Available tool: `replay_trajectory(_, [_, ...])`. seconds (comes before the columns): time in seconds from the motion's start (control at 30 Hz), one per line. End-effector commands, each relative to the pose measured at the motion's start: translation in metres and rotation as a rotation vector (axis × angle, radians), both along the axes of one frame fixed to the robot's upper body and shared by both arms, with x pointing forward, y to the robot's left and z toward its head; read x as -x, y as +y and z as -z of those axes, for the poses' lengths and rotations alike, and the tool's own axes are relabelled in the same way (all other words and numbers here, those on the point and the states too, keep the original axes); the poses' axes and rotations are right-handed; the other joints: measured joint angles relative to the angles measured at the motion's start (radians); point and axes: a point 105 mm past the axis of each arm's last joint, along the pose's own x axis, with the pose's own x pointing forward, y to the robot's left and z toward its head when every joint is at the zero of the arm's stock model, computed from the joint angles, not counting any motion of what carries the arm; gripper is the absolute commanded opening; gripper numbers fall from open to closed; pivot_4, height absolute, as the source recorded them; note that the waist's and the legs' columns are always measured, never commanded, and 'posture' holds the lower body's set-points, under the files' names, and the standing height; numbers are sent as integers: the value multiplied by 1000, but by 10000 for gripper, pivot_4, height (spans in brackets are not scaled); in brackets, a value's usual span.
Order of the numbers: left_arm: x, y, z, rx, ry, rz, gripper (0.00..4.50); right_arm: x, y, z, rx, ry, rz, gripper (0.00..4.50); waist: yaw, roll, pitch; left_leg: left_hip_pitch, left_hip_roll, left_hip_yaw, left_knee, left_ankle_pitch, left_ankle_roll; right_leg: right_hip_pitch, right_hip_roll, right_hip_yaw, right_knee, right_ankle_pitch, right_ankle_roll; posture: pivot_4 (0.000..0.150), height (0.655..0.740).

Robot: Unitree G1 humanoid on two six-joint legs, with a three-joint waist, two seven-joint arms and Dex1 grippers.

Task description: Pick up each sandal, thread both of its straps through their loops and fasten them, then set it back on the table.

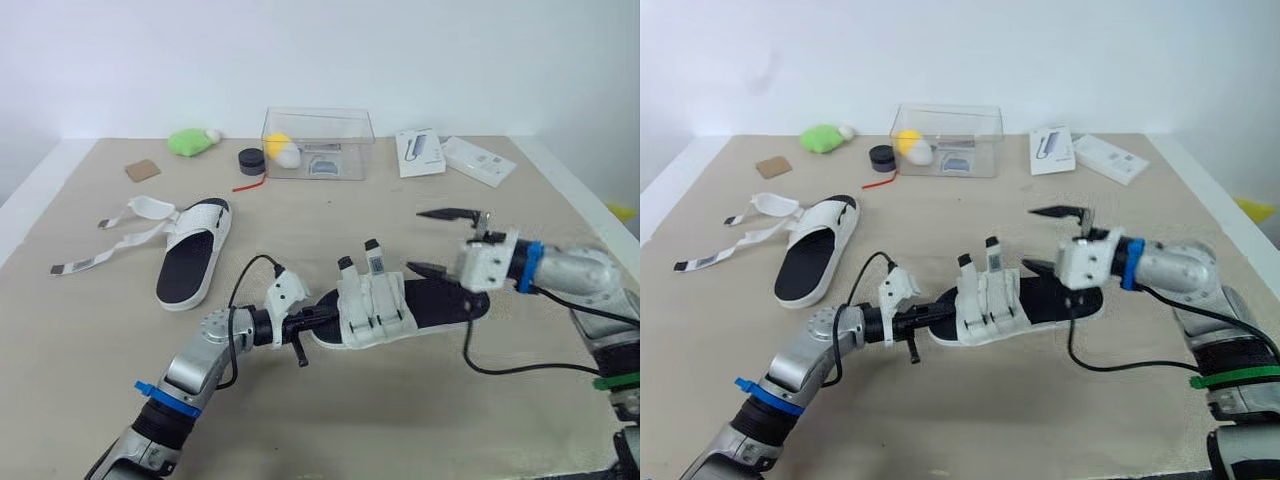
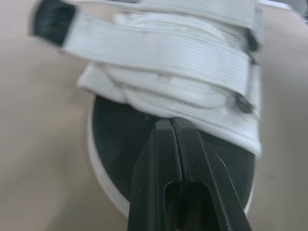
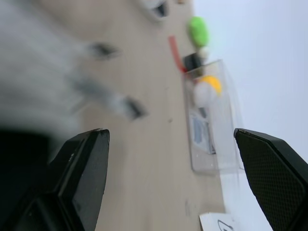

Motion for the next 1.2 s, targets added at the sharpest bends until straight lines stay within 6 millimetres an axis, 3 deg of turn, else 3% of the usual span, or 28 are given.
replay_trajectory(0.03, [-16, 25, -16, 52, -42, -160, 0, 17, -14, 9, 131, -127, -120, 44366, -10, 0, 3, 1, 0, 0, -1, 1, 0, 0, 0, 0, 0, 0, 0, 1500, 7400])
replay_trajectory(0.17, [-20, 34, -36, 94, -112, -206, 0, 27, -8, 23, 191, -183, -240, 44366, -20, 0, 5, 3, 0, 1, -4, 2, 1, -1, 1, 3, 1, 1, -1, 1500, 7400])
replay_trajectory(0.5, [-12, 39, -45, 106, -113, -161, 0, 30, 33, 33, 120, -221, -324, 44366, -12, -2, 6, 2, -1, 7, -6, 1, 0, -3, -4, 12, 1, 2, 7, 1500, 7400])
replay_trajectory(0.57, [-9, 41, -52, 118, -113, -136, 4087, 34, 40, 35, 102, -232, -338, 45000, -12, -3, 6, 2, -2, 8, -5, 1, -1, -3, -5, 12, 1, 3, 8, 1500, 7400])
replay_trajectory(0.67, [-5, 42, -56, 112, -107, -102, 15689, 40, 47, 36, 94, -258, -353, 45000, -12, -3, 7, 1, -3, 9, -5, 0, -1, -3, -6, 13, 0, 3, 8, 1500, 7400])
replay_trajectory(0.77, [-2, 44, -60, 98, -111, -79, 28046, 47, 50, 40, 96, -255, -367, 36884, -12, -3, 7, 1, -3, 9, -5, 0, -1, -4, -6, 13, 0, 2, 10, 1500, 7400])
replay_trajectory(0.8, [-2, 44, -61, 94, -110, -74, 34906, 47, 51, 42, 97, -250, -365, 29963, -12, -3, 7, 1, -2, 9, -5, 0, -1, -4, -5, 13, 0, 1, 12, 1500, 7400])
replay_trajectory(0.83, [-1, 44, -61, 91, -108, -69, 36936, 47, 51, 43, 95, -246, -360, 27787, -12, -3, 7, 2, -2, 9, -5, 0, -1, -4, -5, 13, 1, 1, 11, 1500, 7400])
replay_trajectory(0.9, [-1, 44, -62, 84, -105, -58, 44894, 47, 51, 42, 91, -250, -350, 18631, -12, -3, 7, 2, -2, 9, -5, 0, -1, -4, -5, 13, 1, 1, 11, 1500, 7400])
replay_trajectory(1.03, [1, 43, -65, 86, -104, -36, 45000, 45, 51, 39, 83, -266, -322, 642, -12, -3, 7, 2, -1, 10, -5, 0, -1, -4, -4, 14, 1, 2, 10, 1500, 7400])
replay_trajectory(1.2, [1, 38, -71, 81, -114, -8, 45000, 27, 45, 22, 53, -350, -187, 249, -12, -3, 7, 2, -1, 10, -5, 0, -1, -4, -3, 14, 1, 2, 11, 1500, 7400])
